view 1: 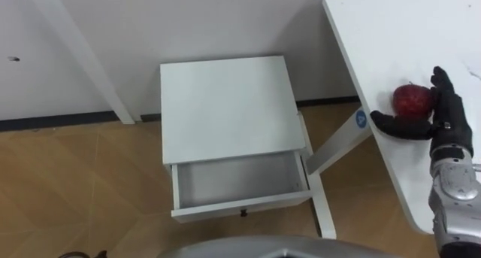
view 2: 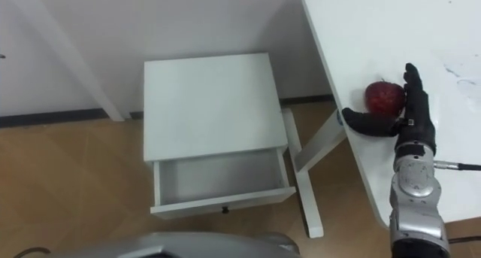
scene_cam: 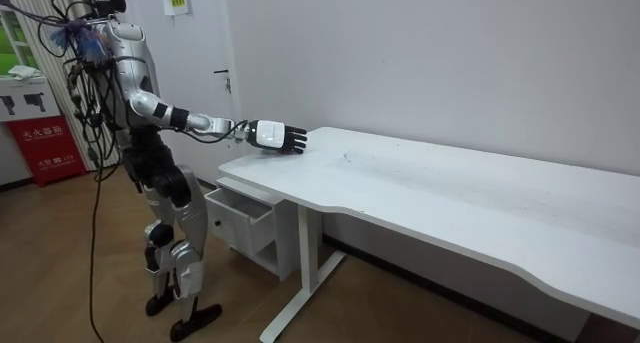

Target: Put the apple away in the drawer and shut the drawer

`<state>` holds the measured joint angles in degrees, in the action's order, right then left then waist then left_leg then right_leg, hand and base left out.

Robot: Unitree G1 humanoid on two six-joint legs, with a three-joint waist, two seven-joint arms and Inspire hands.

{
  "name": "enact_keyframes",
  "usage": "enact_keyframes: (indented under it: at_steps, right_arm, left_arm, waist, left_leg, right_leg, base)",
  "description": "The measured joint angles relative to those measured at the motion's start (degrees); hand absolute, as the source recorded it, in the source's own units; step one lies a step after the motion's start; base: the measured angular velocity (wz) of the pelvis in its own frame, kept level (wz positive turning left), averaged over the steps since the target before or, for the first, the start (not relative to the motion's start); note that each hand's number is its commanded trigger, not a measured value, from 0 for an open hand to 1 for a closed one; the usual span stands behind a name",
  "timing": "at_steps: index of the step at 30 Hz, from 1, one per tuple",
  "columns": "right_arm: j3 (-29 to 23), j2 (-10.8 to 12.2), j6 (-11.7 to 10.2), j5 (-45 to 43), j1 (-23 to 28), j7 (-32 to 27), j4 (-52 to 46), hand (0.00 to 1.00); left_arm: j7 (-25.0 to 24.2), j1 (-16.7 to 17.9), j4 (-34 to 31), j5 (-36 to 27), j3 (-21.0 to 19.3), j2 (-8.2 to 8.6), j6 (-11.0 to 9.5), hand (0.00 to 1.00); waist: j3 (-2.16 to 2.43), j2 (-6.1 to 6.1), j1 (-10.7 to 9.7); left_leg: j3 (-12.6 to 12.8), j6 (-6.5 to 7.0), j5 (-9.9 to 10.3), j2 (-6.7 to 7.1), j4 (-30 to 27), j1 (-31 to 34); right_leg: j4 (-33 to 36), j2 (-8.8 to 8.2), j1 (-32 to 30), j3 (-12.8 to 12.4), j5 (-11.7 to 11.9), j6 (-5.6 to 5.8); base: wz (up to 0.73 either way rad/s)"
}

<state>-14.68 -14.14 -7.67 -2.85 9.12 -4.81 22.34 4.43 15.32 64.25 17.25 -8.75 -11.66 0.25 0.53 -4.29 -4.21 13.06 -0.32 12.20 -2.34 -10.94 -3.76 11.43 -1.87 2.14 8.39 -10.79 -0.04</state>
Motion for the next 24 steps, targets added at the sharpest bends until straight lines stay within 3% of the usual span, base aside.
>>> enact_keyframes:
  at_steps: [6,14,24]
  right_arm:
    - [-2.4,-0.2,-1.1,-0.3,-0.1,-1.4,2.1,1.00]
    - [-2.9,-0.4,-1.1,-1.0,-0.2,-2.7,2.4,1.00]
    - [-0.9,-0.4,-1.0,-2.1,-0.3,-2.6,1.2,1.00]
  left_arm:
    - [0.0,0.0,0.1,-0.1,0.0,-0.12,0.0,0.00]
    - [0.0,-0.1,0.1,0.0,0.0,-0.28,0.1,0.00]
    - [0.1,-1.1,0.1,1.2,0.4,-0.34,0.1,0.00]
  waist:
    - [-0.05,-0.53,0.0]
    - [-0.05,-0.54,0.2]
    - [-0.18,0.19,0.3]
  left_leg:
    - [-0.1,0.00,0.0,-0.03,0.0,-0.1]
    - [-0.2,-0.01,0.0,-0.04,0.1,0.0]
    - [-0.2,-0.17,0.2,-0.22,0.2,0.1]
  right_leg:
    - [-1.0,0.08,0.8,0.2,0.2,0.04]
    - [-1.5,0.14,0.9,0.5,0.2,0.03]
    - [-0.7,0.35,0.8,0.2,0.2,0.01]
  base:
    - [0.01]
    - [0.00]
    - [-0.01]
